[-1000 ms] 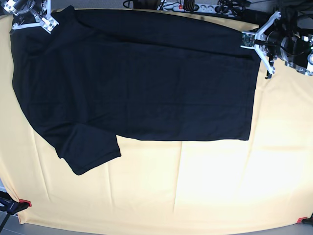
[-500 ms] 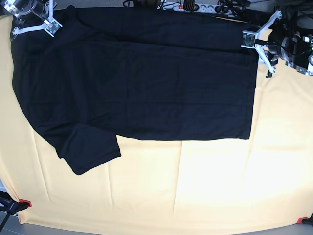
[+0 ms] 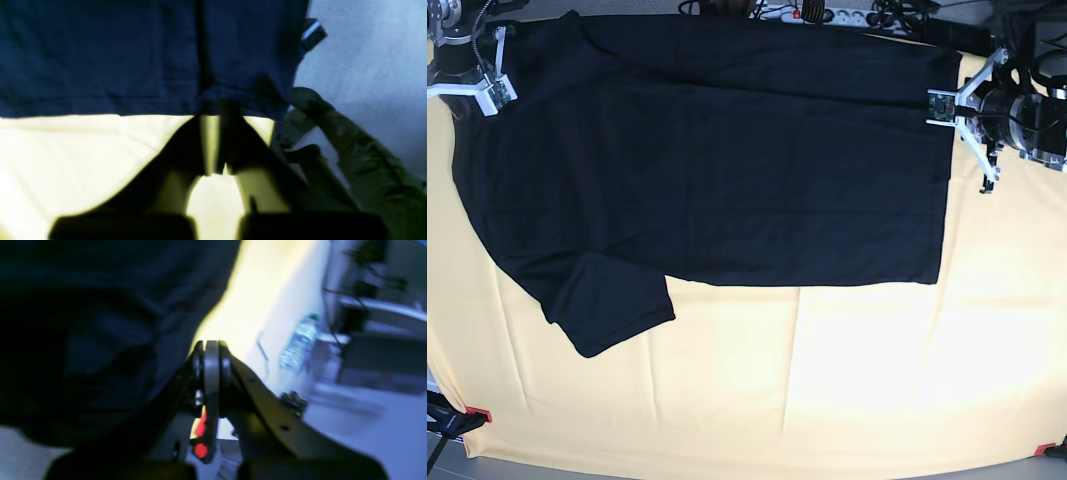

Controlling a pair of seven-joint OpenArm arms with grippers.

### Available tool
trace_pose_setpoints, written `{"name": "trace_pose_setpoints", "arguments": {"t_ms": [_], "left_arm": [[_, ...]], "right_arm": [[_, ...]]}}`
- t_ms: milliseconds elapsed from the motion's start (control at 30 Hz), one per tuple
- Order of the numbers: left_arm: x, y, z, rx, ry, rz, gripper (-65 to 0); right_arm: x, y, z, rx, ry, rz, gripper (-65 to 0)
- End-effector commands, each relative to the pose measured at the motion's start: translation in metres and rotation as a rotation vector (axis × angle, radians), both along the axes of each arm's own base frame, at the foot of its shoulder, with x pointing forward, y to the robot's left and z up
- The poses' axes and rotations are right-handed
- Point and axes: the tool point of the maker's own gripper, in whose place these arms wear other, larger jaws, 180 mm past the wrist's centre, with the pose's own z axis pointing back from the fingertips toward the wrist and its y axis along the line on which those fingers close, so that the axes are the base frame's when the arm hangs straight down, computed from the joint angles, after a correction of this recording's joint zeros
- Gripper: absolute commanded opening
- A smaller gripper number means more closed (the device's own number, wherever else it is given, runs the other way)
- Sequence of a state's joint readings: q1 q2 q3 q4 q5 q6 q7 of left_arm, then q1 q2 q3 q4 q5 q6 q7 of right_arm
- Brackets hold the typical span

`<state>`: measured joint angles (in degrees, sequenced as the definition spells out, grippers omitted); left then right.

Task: Fold the T-shirt properly
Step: 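Release the shirt and move both grippers to the hem side corners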

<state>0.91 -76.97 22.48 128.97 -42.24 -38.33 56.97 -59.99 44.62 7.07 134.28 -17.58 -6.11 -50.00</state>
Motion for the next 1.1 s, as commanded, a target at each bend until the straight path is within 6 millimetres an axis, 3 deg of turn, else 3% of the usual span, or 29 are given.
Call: {"name": "trace_pose_setpoints", "arguments": {"t_ms": [0, 100, 167, 367, 467, 567, 700, 833, 967, 1067], "left_arm": [[0.006, 0.002, 0.007, 0.008, -0.028, 0.010, -65.0], [0.009, 0.000, 0.007, -0.004, -0.043, 0.023, -65.0], [0.022, 0.002, 0.008, 0.007, -0.109, 0.041, -65.0], [0.091, 0.015, 0.019, 0.017, -0.465, 0.225, -65.0], [0.128, 0.028, 0.023, -0.001, -0.645, 0.380, -65.0], [0.154, 0.043, 0.020, -0.008, -0.748, 0.517, -65.0], [0.176, 0.057, 0.000, -0.025, -0.749, 0.671, -65.0], [0.204, 0.069, -0.010, -0.139, -0.730, 0.878, -65.0], [0.233, 0.078, -0.011, -0.427, -0.591, 1.152, -65.0], [0.257, 0.095, 0.000, -0.691, -0.509, 1.342, -65.0]], "right_arm": [[0.005, 0.000, 0.009, -0.014, -0.033, 0.011, -65.0], [0.007, -0.001, 0.010, -0.010, -0.049, 0.006, -65.0], [0.012, 0.002, 0.014, 0.005, -0.088, 0.015, -65.0], [0.039, 0.025, 0.015, 0.140, -0.131, 0.083, -65.0], [0.062, 0.036, 0.027, 0.204, -0.208, 0.112, -65.0], [0.083, 0.033, 0.042, 0.198, -0.289, 0.119, -65.0], [0.102, 0.014, 0.036, 0.191, -0.316, 0.077, -65.0], [0.114, -0.003, 0.013, 0.241, -0.252, 0.028, -65.0], [0.121, -0.016, -0.003, 0.278, -0.208, -0.015, -65.0], [0.125, -0.019, -0.007, 0.295, -0.196, -0.021, -65.0]]}}
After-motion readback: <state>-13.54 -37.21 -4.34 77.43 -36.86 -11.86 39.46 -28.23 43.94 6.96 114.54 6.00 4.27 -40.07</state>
